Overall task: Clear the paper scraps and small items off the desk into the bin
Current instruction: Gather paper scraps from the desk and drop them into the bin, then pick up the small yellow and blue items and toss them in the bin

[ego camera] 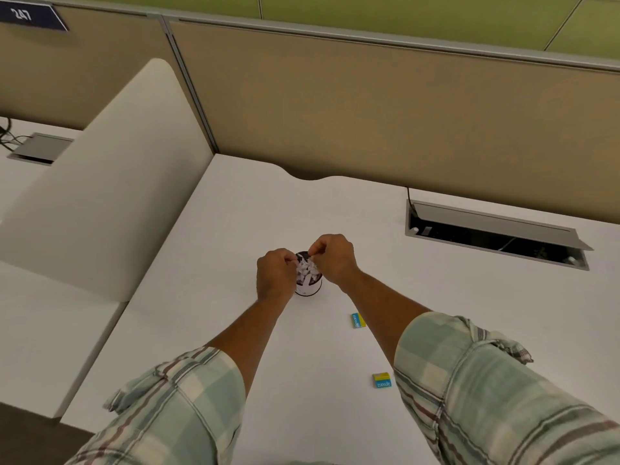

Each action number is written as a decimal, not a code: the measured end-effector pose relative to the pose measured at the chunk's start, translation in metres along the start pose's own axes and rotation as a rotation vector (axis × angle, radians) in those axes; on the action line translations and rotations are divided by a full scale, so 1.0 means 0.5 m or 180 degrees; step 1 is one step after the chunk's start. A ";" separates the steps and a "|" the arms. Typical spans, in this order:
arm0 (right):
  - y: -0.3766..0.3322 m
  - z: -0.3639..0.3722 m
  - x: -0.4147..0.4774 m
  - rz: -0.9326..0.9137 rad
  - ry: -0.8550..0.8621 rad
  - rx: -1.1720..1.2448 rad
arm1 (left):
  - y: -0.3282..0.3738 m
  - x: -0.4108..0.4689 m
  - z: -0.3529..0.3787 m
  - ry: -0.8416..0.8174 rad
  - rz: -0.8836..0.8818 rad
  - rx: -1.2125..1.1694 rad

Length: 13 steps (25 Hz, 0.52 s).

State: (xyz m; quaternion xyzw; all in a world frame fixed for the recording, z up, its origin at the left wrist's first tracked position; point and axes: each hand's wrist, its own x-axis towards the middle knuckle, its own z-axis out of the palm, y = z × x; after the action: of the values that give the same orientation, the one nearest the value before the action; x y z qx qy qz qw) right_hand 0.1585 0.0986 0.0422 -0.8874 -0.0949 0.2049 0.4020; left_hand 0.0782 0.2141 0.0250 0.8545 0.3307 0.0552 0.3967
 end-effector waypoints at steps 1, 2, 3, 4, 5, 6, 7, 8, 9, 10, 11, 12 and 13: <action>0.003 -0.007 -0.003 -0.0013 -0.0003 0.0098 | 0.004 -0.003 -0.002 0.0036 0.0087 -0.0032; 0.007 -0.015 -0.006 0.0003 0.0022 0.0227 | 0.007 -0.007 -0.002 0.0070 0.0180 -0.0087; 0.012 -0.023 -0.010 0.0052 0.0069 0.0431 | 0.012 -0.012 -0.002 0.0093 0.0268 -0.0158; 0.016 -0.031 -0.016 0.0155 0.0118 0.0727 | 0.017 -0.019 0.000 0.0114 0.0326 -0.0237; 0.021 -0.040 -0.020 0.0303 0.0159 0.1111 | 0.023 -0.026 0.002 0.0140 0.0360 -0.0308; 0.027 -0.050 -0.027 0.0474 0.0181 0.1530 | 0.029 -0.035 0.005 0.0167 0.0389 -0.0357; 0.032 -0.061 -0.034 0.0606 0.0183 0.1866 | 0.033 -0.043 0.009 0.0199 0.0425 -0.0373; 0.040 -0.074 -0.042 0.0682 0.0195 0.2057 | 0.038 -0.053 0.015 0.0209 0.0484 -0.0358; 0.053 -0.089 -0.050 0.0719 0.0213 0.2115 | 0.045 -0.065 0.023 0.0182 0.0570 -0.0327; 0.069 -0.104 -0.060 0.0743 0.0227 0.2111 | 0.050 -0.076 0.032 0.0126 0.0672 -0.0293; 0.091 -0.120 -0.073 0.0778 0.0253 0.2065 | 0.056 -0.090 0.044 0.0053 0.0785 -0.0267; 0.116 -0.134 -0.087 0.0816 0.0277 0.2005 | 0.060 -0.104 0.056 -0.0023 0.0874 -0.0251; 0.144 -0.147 -0.103 0.0846 0.0297 0.1901 | 0.062 -0.120 0.069 -0.0115 0.0926 -0.0259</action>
State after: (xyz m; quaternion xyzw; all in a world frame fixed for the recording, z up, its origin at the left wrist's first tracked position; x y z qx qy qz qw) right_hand 0.1448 -0.0156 0.0466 -0.7433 0.1045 0.2334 0.6181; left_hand 0.0602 0.1409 0.0340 0.8775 0.1936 0.1101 0.4248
